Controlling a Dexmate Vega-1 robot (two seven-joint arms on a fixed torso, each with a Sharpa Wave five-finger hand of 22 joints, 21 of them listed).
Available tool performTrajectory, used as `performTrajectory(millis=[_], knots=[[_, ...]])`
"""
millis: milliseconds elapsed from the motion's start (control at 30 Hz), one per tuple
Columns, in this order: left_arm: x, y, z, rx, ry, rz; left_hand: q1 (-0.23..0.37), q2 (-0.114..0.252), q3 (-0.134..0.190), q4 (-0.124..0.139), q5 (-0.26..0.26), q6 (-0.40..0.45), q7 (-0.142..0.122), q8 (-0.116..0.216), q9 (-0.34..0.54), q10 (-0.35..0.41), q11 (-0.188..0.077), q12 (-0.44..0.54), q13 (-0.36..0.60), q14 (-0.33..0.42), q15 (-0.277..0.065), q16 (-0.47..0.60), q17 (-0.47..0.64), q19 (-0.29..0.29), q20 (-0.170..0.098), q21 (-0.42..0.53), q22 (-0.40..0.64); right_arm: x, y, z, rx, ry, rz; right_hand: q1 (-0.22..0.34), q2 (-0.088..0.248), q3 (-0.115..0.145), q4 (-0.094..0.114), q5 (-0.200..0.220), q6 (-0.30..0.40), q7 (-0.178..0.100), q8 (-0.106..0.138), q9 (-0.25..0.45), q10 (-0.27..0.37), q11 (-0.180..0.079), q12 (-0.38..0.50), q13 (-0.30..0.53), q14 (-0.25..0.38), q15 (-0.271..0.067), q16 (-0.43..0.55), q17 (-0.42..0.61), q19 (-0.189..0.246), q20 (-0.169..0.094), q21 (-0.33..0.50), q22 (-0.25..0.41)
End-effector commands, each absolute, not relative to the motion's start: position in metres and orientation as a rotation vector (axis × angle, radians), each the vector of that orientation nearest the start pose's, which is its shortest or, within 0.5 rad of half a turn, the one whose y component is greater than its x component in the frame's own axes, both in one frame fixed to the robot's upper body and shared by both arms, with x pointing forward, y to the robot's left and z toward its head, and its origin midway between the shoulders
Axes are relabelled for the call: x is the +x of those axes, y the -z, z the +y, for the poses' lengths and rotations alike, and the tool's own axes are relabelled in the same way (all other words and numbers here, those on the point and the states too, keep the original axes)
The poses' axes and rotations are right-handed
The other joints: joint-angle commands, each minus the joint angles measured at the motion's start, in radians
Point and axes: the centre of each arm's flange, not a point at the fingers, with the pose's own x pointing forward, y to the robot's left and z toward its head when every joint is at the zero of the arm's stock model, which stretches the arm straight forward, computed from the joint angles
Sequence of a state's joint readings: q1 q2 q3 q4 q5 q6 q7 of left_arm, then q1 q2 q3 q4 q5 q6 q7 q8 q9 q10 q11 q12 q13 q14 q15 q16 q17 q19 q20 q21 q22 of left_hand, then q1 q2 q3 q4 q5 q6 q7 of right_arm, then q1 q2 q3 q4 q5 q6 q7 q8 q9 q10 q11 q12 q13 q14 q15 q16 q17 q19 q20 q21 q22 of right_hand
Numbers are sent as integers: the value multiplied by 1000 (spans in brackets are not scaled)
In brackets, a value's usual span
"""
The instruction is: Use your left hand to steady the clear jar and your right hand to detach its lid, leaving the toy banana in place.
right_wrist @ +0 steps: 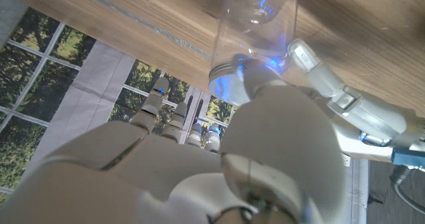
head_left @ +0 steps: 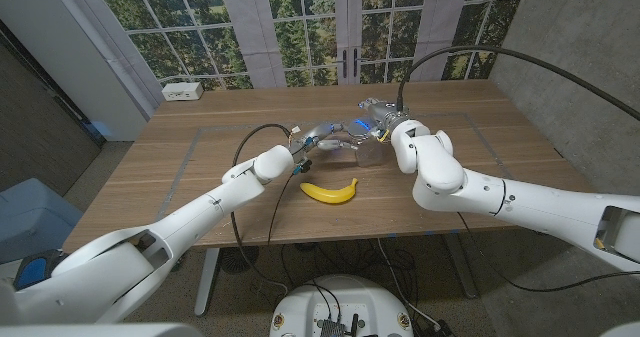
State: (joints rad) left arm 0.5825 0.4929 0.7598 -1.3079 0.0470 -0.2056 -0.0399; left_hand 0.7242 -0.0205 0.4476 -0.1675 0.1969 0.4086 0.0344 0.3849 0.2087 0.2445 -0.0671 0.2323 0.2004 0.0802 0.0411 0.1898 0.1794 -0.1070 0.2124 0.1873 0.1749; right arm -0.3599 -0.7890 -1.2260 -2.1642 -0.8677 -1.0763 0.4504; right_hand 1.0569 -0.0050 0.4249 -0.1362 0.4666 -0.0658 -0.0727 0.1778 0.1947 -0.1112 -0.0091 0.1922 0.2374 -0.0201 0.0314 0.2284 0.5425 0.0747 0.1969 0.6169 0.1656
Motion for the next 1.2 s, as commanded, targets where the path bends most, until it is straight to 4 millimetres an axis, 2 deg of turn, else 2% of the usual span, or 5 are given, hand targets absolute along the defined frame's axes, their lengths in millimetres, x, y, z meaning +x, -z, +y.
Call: performTrajectory(millis=[33,267,633,967,1200], knots=[[657,7,114,850,458,-677,-29,33,8,10,-1,194,13,6,11,1,-6,-5,3,-8,0,-3,1,-7,2,1,2,538,-58,-119,-1696,120,-68,-38,-6,-39,19,-38,-46,31,2,0,-31,29,4,4,-13,28,-4,-4,3,11,-22,3],[660,6,113,854,458,-678,-31,35,8,10,-1,192,12,4,13,-1,-3,-6,3,-10,0,-3,1,-10,2,1,2,539,-67,-125,-1654,62,12,-179,-56,-114,46,-170,-64,93,18,3,0,69,30,15,6,49,8,-19,14,15,-72,5],[663,6,112,853,457,-674,-33,37,7,8,0,191,13,0,14,-2,-5,-7,3,-12,0,-2,1,-13,2,1,2,545,-84,-140,-1449,-279,64,-327,-137,-233,88,-165,-42,120,28,9,45,98,51,38,52,40,34,-20,87,14,-107,9],[665,5,112,859,456,-673,-35,39,7,7,0,193,12,-2,16,-2,-5,-7,3,-12,1,-1,1,-15,2,1,3,533,-85,-144,-1267,-209,-197,-433,-91,-293,145,-151,30,193,59,19,120,169,84,63,122,74,76,-6,128,17,-139,16],[666,4,111,861,456,-672,-36,40,7,6,0,195,14,-3,16,-2,-4,-7,3,-13,2,-1,1,-16,2,2,3,524,-75,-127,-1329,23,-348,-446,-63,-300,145,-160,81,145,76,26,154,160,97,83,149,68,95,0,207,17,-128,21]])
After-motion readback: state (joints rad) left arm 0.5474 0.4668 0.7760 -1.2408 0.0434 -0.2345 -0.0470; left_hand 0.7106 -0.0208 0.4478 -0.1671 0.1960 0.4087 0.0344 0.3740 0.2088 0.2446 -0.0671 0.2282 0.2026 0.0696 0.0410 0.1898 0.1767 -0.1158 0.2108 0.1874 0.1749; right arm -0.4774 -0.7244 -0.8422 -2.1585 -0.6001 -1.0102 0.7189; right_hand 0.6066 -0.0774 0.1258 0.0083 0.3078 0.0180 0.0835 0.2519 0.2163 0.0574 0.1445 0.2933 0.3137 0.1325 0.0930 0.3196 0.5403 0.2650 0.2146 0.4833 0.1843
